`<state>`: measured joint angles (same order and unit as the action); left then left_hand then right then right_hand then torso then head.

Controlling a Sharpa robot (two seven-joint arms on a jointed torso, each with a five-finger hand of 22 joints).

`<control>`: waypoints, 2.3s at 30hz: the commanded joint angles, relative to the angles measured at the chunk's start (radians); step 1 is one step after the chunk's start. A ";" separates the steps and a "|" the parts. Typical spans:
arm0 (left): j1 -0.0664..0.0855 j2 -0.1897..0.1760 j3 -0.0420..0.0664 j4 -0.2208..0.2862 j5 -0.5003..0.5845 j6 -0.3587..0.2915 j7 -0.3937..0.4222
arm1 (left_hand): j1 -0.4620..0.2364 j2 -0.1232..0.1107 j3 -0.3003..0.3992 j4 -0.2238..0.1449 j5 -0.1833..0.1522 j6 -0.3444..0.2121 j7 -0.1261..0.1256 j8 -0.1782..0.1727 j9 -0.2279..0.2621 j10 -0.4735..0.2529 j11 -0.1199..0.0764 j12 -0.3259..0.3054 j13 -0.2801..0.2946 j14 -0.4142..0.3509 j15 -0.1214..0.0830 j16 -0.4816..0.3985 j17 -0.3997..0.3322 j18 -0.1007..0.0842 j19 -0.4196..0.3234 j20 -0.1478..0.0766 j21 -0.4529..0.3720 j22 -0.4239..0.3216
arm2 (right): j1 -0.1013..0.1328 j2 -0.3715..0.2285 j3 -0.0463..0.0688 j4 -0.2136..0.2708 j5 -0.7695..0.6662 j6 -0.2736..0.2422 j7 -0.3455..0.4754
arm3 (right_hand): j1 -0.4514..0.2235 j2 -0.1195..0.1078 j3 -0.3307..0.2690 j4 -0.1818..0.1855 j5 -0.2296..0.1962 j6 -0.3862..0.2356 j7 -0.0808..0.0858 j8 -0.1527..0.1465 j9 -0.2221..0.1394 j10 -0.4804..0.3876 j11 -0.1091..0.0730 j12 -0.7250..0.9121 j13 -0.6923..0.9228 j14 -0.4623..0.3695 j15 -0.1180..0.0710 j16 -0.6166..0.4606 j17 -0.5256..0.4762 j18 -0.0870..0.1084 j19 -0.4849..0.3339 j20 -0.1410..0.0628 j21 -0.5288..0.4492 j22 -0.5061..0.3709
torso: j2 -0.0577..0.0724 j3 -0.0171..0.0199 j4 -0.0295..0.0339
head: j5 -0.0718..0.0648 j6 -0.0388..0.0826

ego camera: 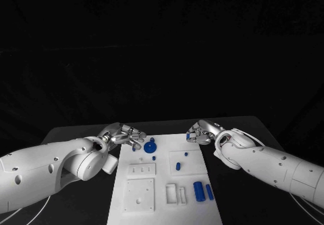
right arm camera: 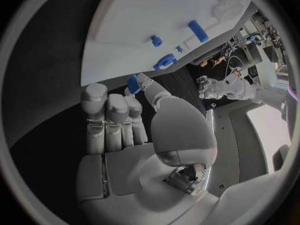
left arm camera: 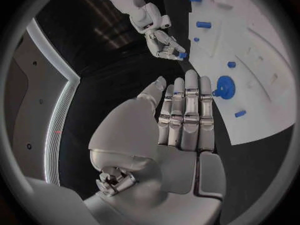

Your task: Assemble the parts on the task board

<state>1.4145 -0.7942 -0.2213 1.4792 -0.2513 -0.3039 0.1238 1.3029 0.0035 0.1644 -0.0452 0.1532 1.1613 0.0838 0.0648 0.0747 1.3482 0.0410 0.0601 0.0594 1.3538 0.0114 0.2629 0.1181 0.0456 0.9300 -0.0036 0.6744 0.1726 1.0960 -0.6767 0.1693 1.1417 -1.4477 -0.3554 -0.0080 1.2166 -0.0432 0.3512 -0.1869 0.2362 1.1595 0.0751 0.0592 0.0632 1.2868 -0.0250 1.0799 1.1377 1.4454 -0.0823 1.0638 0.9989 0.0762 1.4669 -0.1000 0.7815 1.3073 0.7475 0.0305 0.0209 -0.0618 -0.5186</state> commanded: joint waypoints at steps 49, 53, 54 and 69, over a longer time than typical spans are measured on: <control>0.045 0.200 -0.004 -0.127 -0.102 0.005 -0.356 | -0.089 -0.062 -0.095 0.215 -0.102 -0.076 0.021 -0.002 -0.011 0.036 0.005 0.003 0.003 0.006 -0.002 0.056 0.031 -0.026 0.075 -0.008 -0.080 -0.042 | 0.021 0.091 -0.014 0.246 -0.100 0.018 -0.176 | 0.002 -0.029 0.023 0.033 0.007 0.009 -0.002 0.003 0.001 0.003 -0.003 -0.005 0.000 0.002 -0.009 -0.005 -0.005 0.001 0.011 -0.010 -0.001 0.091 | -0.042 -0.0121 -0.0185 | 0.043 -0.008; 0.045 0.203 -0.004 -0.126 -0.100 0.006 -0.356 | -0.086 -0.053 -0.100 0.208 -0.102 -0.069 0.019 -0.001 -0.010 0.037 0.004 0.003 0.003 0.005 -0.003 0.058 0.031 -0.026 0.074 -0.008 -0.079 -0.040 | 0.021 0.094 -0.020 0.245 -0.100 0.023 -0.177 | 0.001 -0.028 0.021 0.036 0.008 0.009 -0.002 0.003 0.001 0.003 -0.003 -0.005 0.000 0.002 -0.009 -0.005 -0.004 0.000 0.012 -0.010 -0.001 0.091 | -0.042 -0.0121 -0.0183 | 0.043 -0.009; 0.045 0.205 -0.004 -0.126 -0.100 0.006 -0.356 | -0.086 -0.053 -0.100 0.208 -0.102 -0.069 0.019 -0.001 -0.010 0.037 0.004 0.003 0.003 0.005 -0.003 0.059 0.031 -0.026 0.074 -0.008 -0.079 -0.040 | 0.021 0.095 -0.021 0.245 -0.100 0.024 -0.178 | 0.001 -0.028 0.021 0.036 0.008 0.009 -0.002 0.003 0.001 0.003 -0.003 -0.005 0.000 0.002 -0.009 -0.005 -0.004 0.000 0.012 -0.010 -0.001 0.091 | -0.042 -0.0120 -0.0182 | 0.043 -0.009; 0.045 0.207 -0.004 -0.120 -0.101 0.033 -0.368 | -0.058 -0.016 -0.108 0.173 -0.099 -0.004 0.000 -0.001 -0.009 0.047 -0.005 0.002 0.003 0.004 -0.007 0.070 0.036 -0.030 0.070 -0.011 -0.076 -0.036 | 0.021 0.102 -0.026 0.246 -0.100 0.021 -0.183 | 0.002 -0.028 0.019 0.038 0.008 0.008 -0.002 0.003 0.001 0.002 -0.003 -0.006 0.000 0.002 -0.009 -0.007 -0.006 0.000 0.012 -0.010 -0.002 0.091 | -0.041 -0.0102 -0.0184 | 0.042 -0.009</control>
<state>1.4564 -0.5912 -0.2279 1.3518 -0.3513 -0.2960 -0.2502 1.2459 -0.0188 0.0556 0.1321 0.0547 1.1528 0.0836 0.0572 0.0643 1.3903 0.0375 0.0602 0.0613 1.3648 0.0072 0.3283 0.1530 0.0269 1.0008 -0.0107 0.5978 0.1362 1.1183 -0.5772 0.1450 1.3865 -1.5368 -0.3485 -0.1861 1.2136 -0.0666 0.3689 -0.1542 0.2403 1.1592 0.0736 0.0603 0.0625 1.2901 -0.0214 1.0798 1.1379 1.4487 -0.0854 1.0638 0.9941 0.0762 1.4632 -0.1035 0.7815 1.3076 0.7062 0.0198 0.0028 -0.0191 -0.5276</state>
